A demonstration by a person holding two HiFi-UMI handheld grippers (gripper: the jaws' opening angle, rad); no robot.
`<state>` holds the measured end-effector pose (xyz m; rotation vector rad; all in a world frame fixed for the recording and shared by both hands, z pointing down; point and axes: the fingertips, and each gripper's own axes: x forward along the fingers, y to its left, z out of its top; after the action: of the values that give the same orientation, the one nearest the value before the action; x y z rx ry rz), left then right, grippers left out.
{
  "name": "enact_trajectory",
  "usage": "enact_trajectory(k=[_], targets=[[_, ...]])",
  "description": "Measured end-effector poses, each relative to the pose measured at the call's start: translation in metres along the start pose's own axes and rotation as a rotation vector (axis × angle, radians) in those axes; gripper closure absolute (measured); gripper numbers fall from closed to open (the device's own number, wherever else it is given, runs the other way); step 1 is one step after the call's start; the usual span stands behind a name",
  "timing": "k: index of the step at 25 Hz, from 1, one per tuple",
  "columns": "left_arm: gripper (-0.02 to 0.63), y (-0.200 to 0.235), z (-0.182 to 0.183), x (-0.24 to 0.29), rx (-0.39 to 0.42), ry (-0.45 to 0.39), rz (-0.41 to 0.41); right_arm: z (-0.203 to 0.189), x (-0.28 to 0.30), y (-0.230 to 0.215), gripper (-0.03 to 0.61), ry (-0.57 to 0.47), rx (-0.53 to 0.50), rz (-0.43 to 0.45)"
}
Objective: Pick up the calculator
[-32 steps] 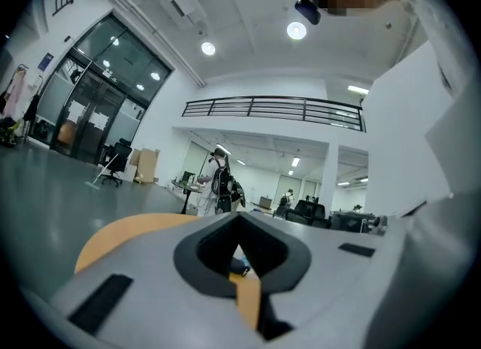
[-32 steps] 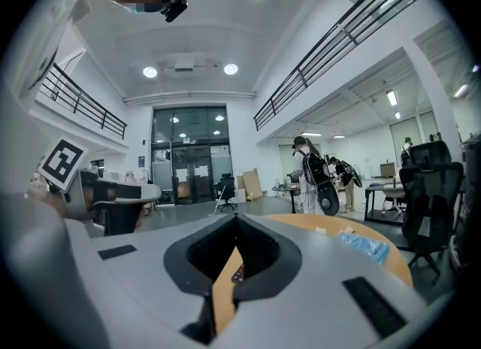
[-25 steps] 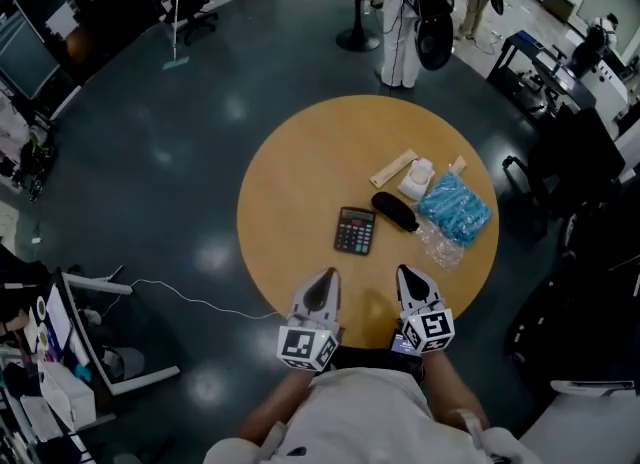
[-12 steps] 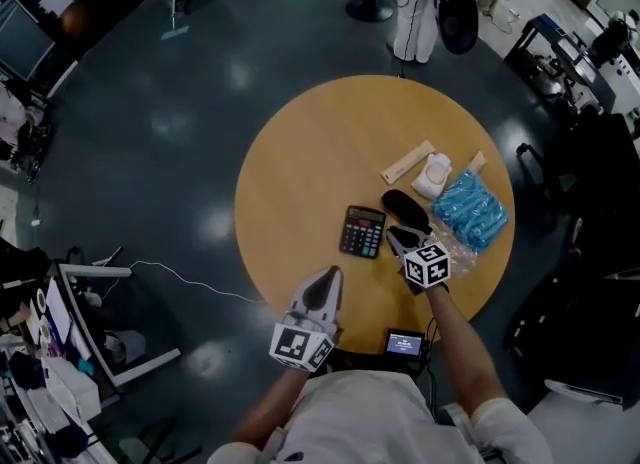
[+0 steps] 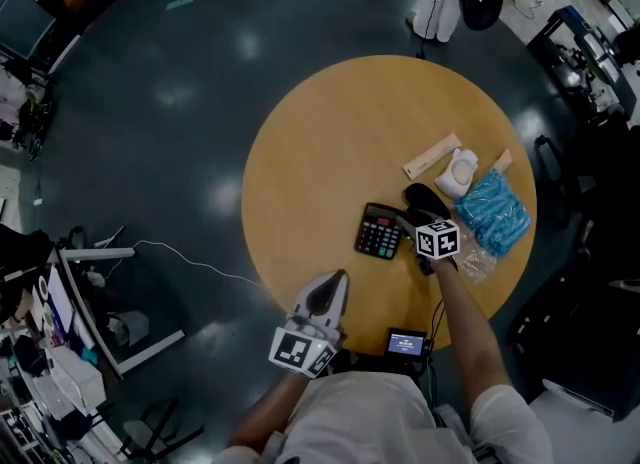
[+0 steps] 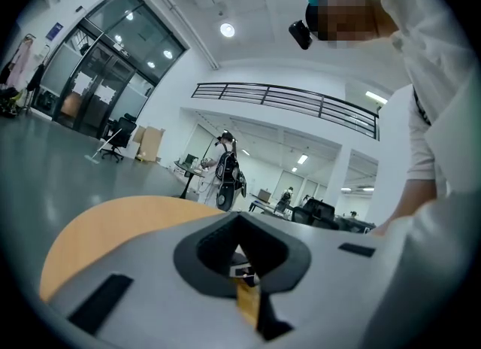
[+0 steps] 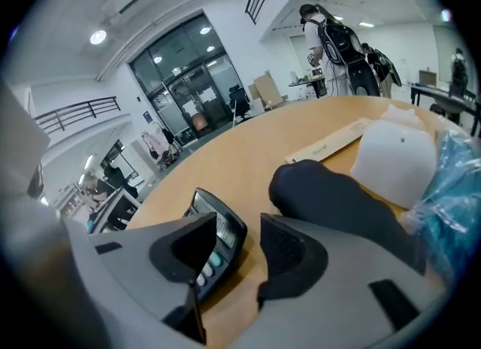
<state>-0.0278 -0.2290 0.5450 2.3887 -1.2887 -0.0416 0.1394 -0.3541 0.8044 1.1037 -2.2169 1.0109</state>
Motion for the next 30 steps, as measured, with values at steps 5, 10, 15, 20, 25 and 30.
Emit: enact_trajectory(k=[5, 10, 15, 20, 25, 30], targets=[[0.607, 0.014, 0.0, 0.0, -0.015, 0.003, 0.012, 0.0, 0.016, 0.004, 0.402, 0.043, -0.009, 0.096], [0.607, 0.017, -0.006, 0.0, -0.026, 0.006, 0.016, 0.001, 0.012, 0.012, 0.462, 0.046, -0.035, 0.136], [0.607, 0.011, -0.007, -0.003, -0.027, -0.001, 0.007, 0.006, -0.015, 0.033, 0.511, -0.017, -0.054, 0.127], [0.607, 0.004, -0.004, -0.013, 0.008, -0.018, 0.036, 0.008, -0.046, 0.068, 0.523, -0.102, -0.149, 0.041], [0.607, -0.011, -0.005, -0.027, 0.049, 0.021, 0.032, -0.006, -0.104, 0.105, 0.525, -0.177, -0.221, -0.077], [0.607, -0.03, 0.009, -0.048, 0.042, -0.007, 0.024, -0.012, -0.187, 0.15, 0.525, -0.297, -0.219, -0.172]])
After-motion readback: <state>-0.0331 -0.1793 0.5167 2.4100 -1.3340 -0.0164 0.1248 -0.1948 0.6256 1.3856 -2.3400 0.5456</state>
